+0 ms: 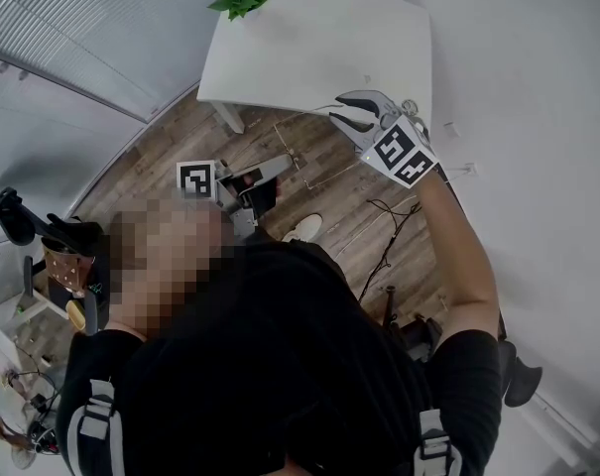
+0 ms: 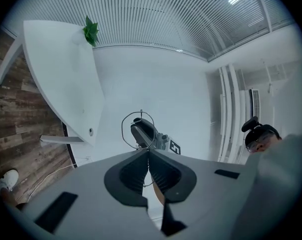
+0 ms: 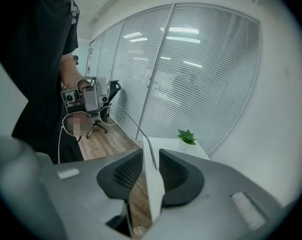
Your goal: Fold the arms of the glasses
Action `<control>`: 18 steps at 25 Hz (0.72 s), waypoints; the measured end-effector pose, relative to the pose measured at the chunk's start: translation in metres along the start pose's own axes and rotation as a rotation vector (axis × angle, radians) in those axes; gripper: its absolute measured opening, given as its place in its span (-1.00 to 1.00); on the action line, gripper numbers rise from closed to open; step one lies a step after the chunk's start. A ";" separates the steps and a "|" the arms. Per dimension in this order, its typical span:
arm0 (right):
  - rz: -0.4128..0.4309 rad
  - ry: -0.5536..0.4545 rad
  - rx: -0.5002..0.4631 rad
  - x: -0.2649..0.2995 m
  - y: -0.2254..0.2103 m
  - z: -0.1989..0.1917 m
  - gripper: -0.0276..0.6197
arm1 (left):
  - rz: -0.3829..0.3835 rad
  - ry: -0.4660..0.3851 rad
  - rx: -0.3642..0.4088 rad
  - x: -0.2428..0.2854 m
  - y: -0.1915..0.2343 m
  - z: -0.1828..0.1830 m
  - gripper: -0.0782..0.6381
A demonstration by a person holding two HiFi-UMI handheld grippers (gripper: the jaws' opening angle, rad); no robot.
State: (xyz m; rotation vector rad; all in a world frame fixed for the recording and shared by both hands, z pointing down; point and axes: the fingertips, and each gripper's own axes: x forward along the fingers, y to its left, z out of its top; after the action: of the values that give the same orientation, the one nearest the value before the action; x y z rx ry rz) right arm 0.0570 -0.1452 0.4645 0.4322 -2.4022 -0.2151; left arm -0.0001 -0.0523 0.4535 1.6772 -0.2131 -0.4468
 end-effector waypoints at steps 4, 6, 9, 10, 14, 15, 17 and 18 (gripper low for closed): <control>-0.001 0.002 -0.004 -0.001 -0.001 -0.001 -0.73 | -0.001 -0.006 -0.008 0.000 0.001 0.001 -0.75; 0.005 0.001 -0.009 -0.001 -0.001 0.000 -0.79 | -0.002 -0.008 -0.013 0.000 0.001 0.002 -0.75; 0.026 0.013 -0.012 -0.002 0.004 -0.002 -0.80 | 0.000 -0.009 -0.020 0.000 0.001 0.002 -0.75; 0.032 0.018 -0.013 -0.003 0.006 -0.003 -0.81 | 0.000 -0.010 -0.016 0.000 0.001 0.002 -0.75; 0.051 0.033 -0.017 -0.006 0.012 -0.005 -0.80 | 0.001 -0.008 -0.014 0.001 0.003 0.002 -0.75; 0.060 0.035 -0.015 -0.006 0.014 -0.006 -0.80 | 0.001 -0.009 -0.016 0.001 0.003 0.002 -0.75; 0.078 0.039 -0.006 -0.006 0.017 -0.008 -0.80 | 0.002 -0.012 -0.018 0.002 0.006 0.003 -0.75; 0.085 0.042 -0.004 -0.007 0.018 -0.009 -0.80 | 0.002 -0.012 -0.016 0.002 0.006 0.003 -0.75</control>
State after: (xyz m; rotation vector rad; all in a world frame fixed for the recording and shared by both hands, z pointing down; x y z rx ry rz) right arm 0.0629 -0.1263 0.4718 0.3293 -2.3731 -0.1709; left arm 0.0013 -0.0571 0.4588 1.6586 -0.2192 -0.4564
